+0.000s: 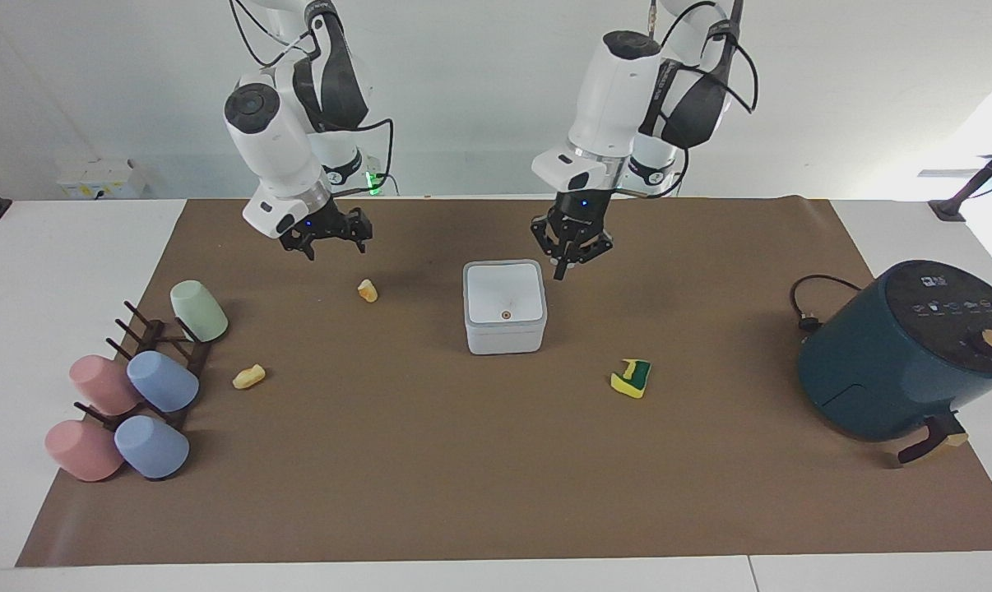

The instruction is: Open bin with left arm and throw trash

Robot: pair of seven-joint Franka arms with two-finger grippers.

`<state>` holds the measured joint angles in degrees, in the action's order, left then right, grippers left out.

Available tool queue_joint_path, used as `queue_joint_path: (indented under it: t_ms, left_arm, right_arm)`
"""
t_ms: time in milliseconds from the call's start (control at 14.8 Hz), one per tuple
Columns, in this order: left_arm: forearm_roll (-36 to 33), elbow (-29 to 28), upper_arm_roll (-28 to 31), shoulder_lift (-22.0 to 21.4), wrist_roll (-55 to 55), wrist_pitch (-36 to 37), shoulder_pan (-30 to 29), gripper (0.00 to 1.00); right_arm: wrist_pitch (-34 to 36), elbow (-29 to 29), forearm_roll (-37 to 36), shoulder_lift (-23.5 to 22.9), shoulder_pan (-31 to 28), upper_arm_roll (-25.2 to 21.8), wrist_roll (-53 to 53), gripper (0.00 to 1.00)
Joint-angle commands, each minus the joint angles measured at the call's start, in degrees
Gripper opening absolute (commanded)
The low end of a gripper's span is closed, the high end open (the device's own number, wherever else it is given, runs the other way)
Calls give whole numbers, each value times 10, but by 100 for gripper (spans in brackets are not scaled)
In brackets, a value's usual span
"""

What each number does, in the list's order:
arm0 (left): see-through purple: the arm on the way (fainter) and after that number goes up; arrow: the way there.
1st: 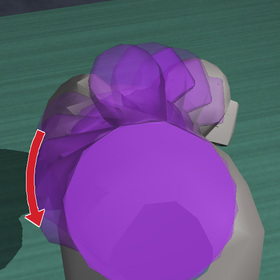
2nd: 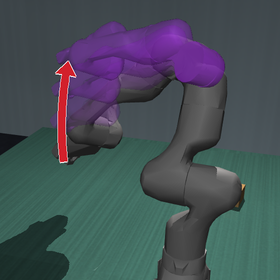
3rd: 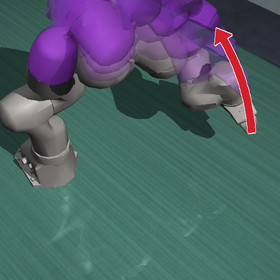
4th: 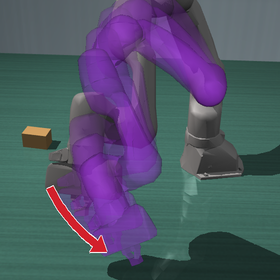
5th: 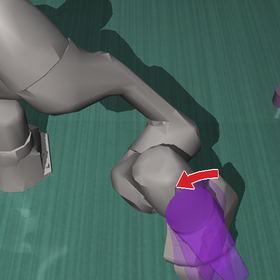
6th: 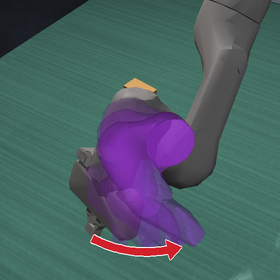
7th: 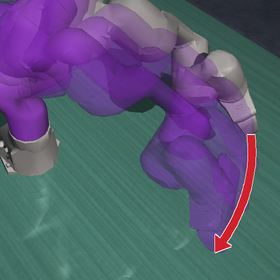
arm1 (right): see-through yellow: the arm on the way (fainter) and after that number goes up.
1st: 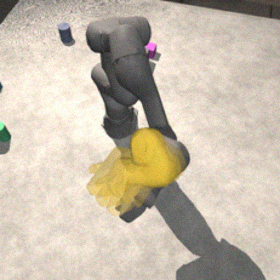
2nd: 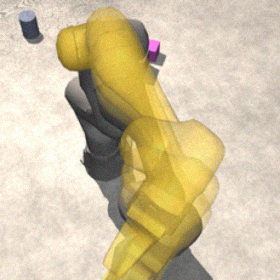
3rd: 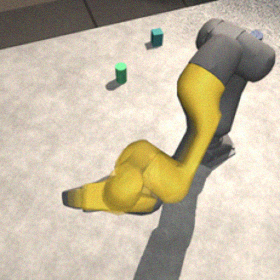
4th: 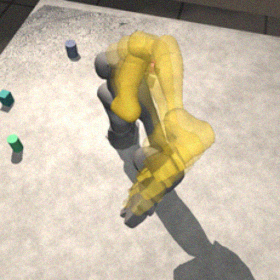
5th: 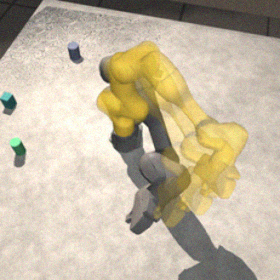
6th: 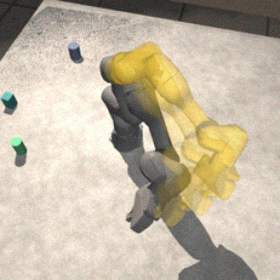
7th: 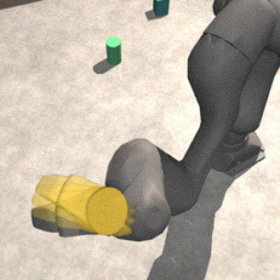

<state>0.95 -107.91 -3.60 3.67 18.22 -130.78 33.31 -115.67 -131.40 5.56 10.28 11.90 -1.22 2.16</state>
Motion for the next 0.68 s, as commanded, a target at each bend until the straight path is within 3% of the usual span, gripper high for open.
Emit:
queue_joint_path:
  t_ms: [0, 339, 609]
  left_arm:
    - [-12, 1, 11, 41, 22, -53, 29, 0]
    - [-12, -15, 11, 88, 31, -104, 52, 0]
    - [-12, -67, 11, 86, 32, -128, 63, 0]
  right_arm:
    - [-105, -73, 11, -15, 23, -2, -11, 100]
    - [-226, -119, 11, -49, 44, -2, -59, 100]
    - [-249, -135, 11, -49, 42, -2, -119, 100]
